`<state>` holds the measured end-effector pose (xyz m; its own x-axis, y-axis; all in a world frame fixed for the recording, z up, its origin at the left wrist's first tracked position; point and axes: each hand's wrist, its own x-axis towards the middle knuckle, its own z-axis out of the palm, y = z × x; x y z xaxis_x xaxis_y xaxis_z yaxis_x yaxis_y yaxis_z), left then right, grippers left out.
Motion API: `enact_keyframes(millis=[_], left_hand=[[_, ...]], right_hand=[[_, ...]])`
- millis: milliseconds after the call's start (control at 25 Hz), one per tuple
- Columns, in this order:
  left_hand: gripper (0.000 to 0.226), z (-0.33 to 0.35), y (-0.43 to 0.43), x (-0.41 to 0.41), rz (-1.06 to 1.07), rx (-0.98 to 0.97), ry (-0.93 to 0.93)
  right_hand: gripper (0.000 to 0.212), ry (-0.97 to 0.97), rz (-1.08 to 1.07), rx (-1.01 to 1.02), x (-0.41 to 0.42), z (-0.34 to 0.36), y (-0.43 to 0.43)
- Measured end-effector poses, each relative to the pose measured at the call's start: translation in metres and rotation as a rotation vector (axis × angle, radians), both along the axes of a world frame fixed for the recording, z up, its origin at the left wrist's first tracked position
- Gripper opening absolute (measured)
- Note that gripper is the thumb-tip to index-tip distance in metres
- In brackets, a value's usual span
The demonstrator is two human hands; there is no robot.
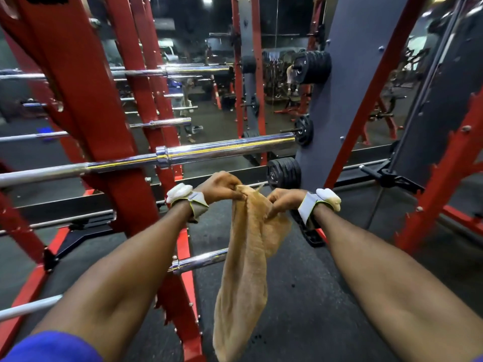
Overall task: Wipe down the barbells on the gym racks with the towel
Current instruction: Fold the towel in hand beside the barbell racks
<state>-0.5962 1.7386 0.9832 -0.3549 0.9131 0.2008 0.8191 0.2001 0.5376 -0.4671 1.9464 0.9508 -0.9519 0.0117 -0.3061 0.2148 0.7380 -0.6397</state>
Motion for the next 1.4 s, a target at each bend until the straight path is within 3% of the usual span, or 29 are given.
enact_keyframes(millis=[80,200,320,400,560,720,800,840,920,1040,1160,1240,1280,1400], left_hand=[[0.016,-0.011,-0.013,-0.012,0.071,0.128,-0.213],[0.023,-0.023,-0.027,-0.017,0.157,0.278,-0.463],[0.026,-0.031,-0.032,-0.008,0.239,0.404,-0.624],[0.026,-0.035,-0.031,-0.004,0.292,0.467,-0.699],[0.002,-0.032,-0.022,0.004,0.323,0.547,-0.769],[0.003,-0.011,-0.005,0.018,0.306,0.656,-0.857],[0.014,0.015,0.008,0.026,0.237,0.76,-0.917],[0.013,0.032,0.015,0.031,0.194,0.832,-0.952],[0.001,0.067,0.027,0.04,0.116,0.94,-0.993],[0.005,0.092,0.041,0.047,0.078,0.99,-1.027],[0.005,0.1,0.046,0.048,0.094,1.039,-1.118],[0.005,0.11,0.052,0.048,0.091,1.141,-1.203],[0.006,0.116,0.056,0.049,0.098,1.18,-1.232],[0.013,0.122,0.066,0.05,0.139,1.218,-1.257]], right_hand=[[0.05,0.013,-0.068,-0.029,0.003,-0.015,0.008],[0.022,0.12,-0.144,-0.121,0.019,-0.008,0.004],[0.033,0.323,-0.277,-0.242,0.027,0.011,0.005],[0.026,0.439,-0.35,-0.284,0.03,0.021,0.006],[0.02,0.568,-0.445,-0.379,0.037,0.031,0.002],[0.023,0.722,-0.552,-0.475,0.045,0.059,-0.004],[0.016,0.816,-0.591,-0.628,0.048,0.083,0.003],[0.016,0.811,-0.583,-0.775,0.049,0.091,0.011],[0.035,0.64,-0.52,-0.979,0.049,0.091,0.016],[0.057,0.38,-0.485,-0.815,0.045,0.064,0.007],[0.048,0.545,-0.572,-0.903,0.043,0.061,0.017],[0.046,0.542,-0.458,-1.062,0.045,0.056,0.021],[0.047,0.44,-0.404,-1.054,0.046,0.045,0.016],[0.036,0.038,-0.36,-0.764,0.038,-0.009,-0.011]])
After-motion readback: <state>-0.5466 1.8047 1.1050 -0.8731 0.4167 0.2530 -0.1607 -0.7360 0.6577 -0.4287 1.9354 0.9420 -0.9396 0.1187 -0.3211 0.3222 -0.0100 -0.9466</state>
